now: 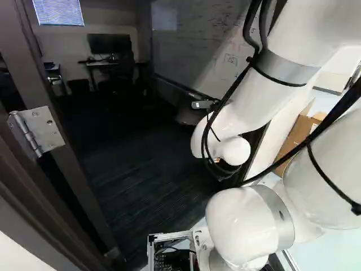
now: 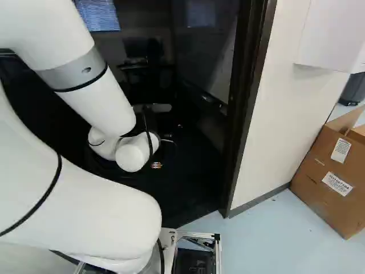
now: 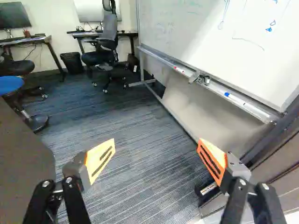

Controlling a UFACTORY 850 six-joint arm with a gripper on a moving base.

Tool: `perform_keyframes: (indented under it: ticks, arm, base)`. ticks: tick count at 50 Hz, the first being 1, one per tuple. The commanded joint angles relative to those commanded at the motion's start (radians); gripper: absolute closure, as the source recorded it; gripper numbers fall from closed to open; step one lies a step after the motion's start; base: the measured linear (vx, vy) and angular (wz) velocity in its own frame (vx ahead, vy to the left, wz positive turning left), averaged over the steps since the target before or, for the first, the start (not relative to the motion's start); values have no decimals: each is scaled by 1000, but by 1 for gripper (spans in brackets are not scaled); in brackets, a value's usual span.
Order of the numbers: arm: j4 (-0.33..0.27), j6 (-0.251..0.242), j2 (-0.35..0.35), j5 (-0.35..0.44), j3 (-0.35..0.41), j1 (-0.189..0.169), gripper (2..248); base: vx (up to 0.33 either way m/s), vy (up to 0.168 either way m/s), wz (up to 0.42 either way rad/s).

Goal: Open the door and move inside

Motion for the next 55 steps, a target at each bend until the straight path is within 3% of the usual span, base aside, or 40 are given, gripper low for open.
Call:
perform_keyframes:
  ticks: [55]
  arm:
    - [2, 0, 12, 3, 14, -12, 3]
  base:
    - [2, 7, 11]
